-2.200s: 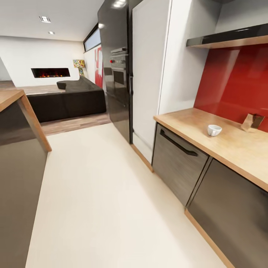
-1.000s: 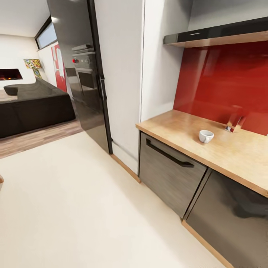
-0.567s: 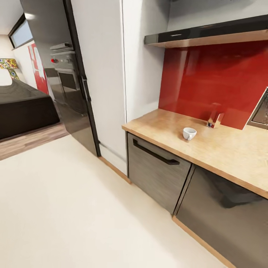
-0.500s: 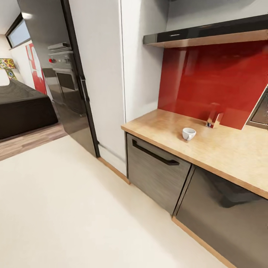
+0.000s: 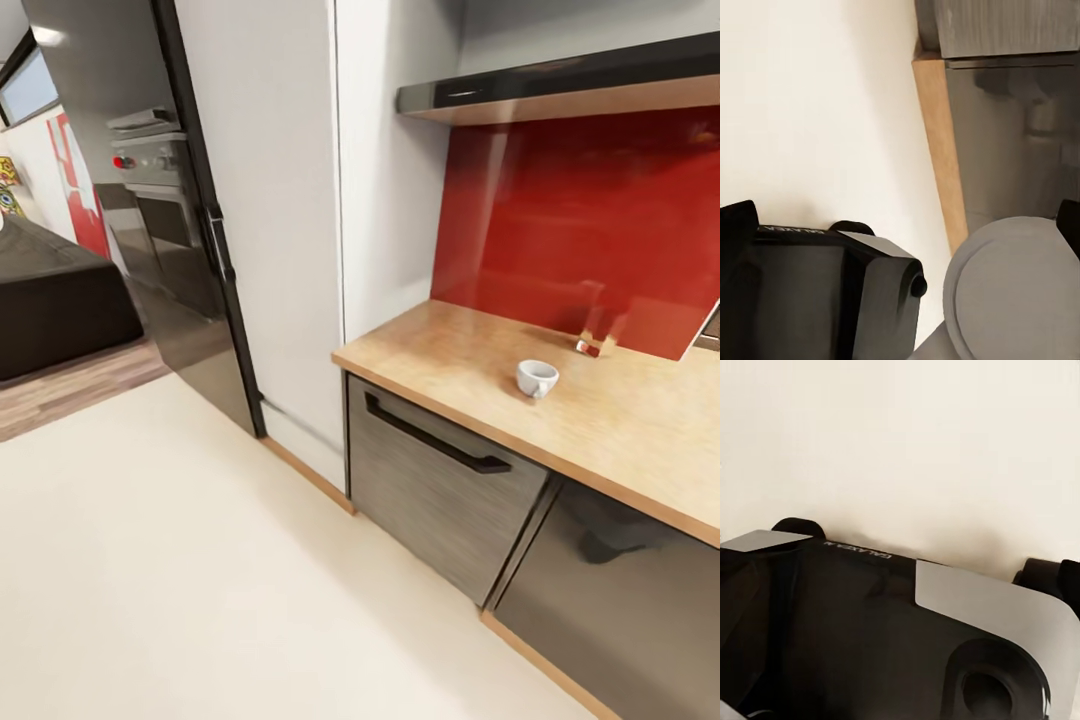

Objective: Set up a coffee station on the kitchen countertop: keep the coffee maker on the countertop, move the bottle of coffee from the kitchen shelf to the counter next to the coffee maker, place a paper coffee filter on top of the coffee maker, put the saucer next to the coffee maker with the coffee cup on the saucer, and place the electric kettle next to the coffee maker.

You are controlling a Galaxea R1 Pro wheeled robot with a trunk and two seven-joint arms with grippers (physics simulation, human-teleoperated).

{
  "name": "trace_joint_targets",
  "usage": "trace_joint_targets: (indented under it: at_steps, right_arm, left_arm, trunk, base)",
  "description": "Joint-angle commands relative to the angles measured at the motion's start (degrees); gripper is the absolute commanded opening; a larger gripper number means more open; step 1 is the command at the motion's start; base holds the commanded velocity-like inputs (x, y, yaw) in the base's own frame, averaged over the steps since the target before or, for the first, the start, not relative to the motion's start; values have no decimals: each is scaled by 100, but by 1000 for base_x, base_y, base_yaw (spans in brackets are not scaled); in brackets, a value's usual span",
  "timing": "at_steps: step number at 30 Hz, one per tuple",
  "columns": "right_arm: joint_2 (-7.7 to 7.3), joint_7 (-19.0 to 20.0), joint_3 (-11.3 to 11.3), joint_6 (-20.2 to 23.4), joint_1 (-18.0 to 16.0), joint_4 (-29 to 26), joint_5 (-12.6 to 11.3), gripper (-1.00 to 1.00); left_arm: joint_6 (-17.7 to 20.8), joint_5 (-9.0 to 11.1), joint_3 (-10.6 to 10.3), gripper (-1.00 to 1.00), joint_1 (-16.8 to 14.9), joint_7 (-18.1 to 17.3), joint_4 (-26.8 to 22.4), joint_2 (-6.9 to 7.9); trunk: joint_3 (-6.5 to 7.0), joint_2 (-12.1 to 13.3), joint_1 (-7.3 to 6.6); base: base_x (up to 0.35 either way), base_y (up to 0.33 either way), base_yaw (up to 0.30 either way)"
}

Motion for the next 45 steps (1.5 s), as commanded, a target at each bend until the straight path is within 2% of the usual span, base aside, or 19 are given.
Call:
trace_joint_targets:
  at_steps: [1,9,38,45]
  right_arm:
    - [-2,19,14,-17,-7,9,-29,100]
    - [-5,20,14,-10,-4,11,-31,100]
    - [-6,22,9,-8,-7,10,-33,100]
    - [-6,27,12,-8,-7,9,-33,100]
  left_arm:
    - [27,54,-48,100,-1,-15,-2,2]
    - [27,53,-48,100,-1,-19,-2,2]
    - [27,53,-48,100,-1,-18,-2,2]
    - [28,53,-48,100,-1,-17,-2,2]
  trunk:
    - [-5,-2,3]
    - [-5,-2,3]
    - [-5,-2,3]
    - [-5,-2,3]
  base:
    - [283,184,-215]
    - [105,67,-261]
    - [5,4,-278]
    - [199,194,-74]
